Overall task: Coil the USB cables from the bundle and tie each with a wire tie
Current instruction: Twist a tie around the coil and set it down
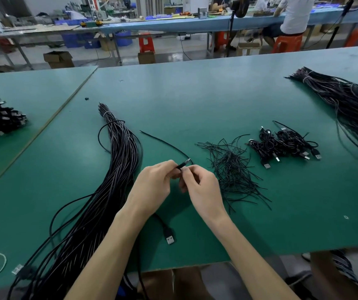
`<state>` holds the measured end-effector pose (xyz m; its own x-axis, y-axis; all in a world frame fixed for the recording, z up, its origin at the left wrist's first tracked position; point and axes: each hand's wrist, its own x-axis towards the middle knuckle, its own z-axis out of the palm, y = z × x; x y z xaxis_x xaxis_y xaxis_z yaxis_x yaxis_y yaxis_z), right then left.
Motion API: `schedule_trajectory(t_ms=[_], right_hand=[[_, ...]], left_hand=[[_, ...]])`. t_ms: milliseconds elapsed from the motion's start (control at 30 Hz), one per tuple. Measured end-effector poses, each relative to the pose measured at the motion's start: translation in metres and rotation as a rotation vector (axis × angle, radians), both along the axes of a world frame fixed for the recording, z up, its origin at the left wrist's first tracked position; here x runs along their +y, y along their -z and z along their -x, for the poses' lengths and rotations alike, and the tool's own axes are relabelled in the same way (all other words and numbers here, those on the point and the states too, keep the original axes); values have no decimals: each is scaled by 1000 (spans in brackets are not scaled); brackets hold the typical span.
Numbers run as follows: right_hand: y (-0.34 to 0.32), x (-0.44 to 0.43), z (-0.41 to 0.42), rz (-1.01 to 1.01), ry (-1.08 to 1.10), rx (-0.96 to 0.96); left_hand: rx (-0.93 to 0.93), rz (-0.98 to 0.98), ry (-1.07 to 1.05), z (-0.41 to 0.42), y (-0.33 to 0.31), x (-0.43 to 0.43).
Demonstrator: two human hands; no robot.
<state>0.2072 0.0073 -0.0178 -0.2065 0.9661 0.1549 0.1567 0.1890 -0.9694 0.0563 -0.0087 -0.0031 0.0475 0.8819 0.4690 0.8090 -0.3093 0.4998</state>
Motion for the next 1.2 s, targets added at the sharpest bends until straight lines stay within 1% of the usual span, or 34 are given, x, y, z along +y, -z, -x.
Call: schedule_trajectory(t_ms=[100, 167, 233, 333, 500, 567, 633, 733, 900, 967, 1000, 1067, 1100, 1200], right_hand=[[-1, -3, 1, -7, -59, 66], [-2, -4, 1, -11, -107, 88], [-2, -4, 1, -9, -138, 108], [-2, -3, 3, -6, -191, 98], [-1, -2, 4, -9, -270, 115], [-1, -2, 5, 2, -275, 106], [0, -2, 6, 9, -273, 80], [2, -1, 6, 12, -253, 51], [4, 0, 5, -6, -248, -19], [2, -1, 4, -24, -230, -33], [2, -2, 4, -26, -224, -29], [0, -3, 3, -21, -208, -22], [0, -3, 3, -12, -195, -15], [-1, -2, 3, 34, -131, 9]], left_hand=[[-54, -8, -67, -1, 3, 1], [-155, 11, -121, -3, 6, 1], [-295, 36, -158, -6, 6, 1], [-657, 102, -101, -6, 1, 4], [-1263, 264, 157, -3, -5, 0], [-1437, 293, 221, -1, -7, 1], [-1515, 297, 236, 1, -9, 3], [-1552, 316, 212, 5, -10, 4], [-1686, 314, 255, 11, -15, 5], [-1688, 348, 269, 12, -16, 2], [-1658, 361, 273, 13, -16, 1], [-1524, 344, 259, 11, -16, -1], [-1419, 310, 234, 9, -16, -1], [-989, 195, 111, -2, -10, 0]])
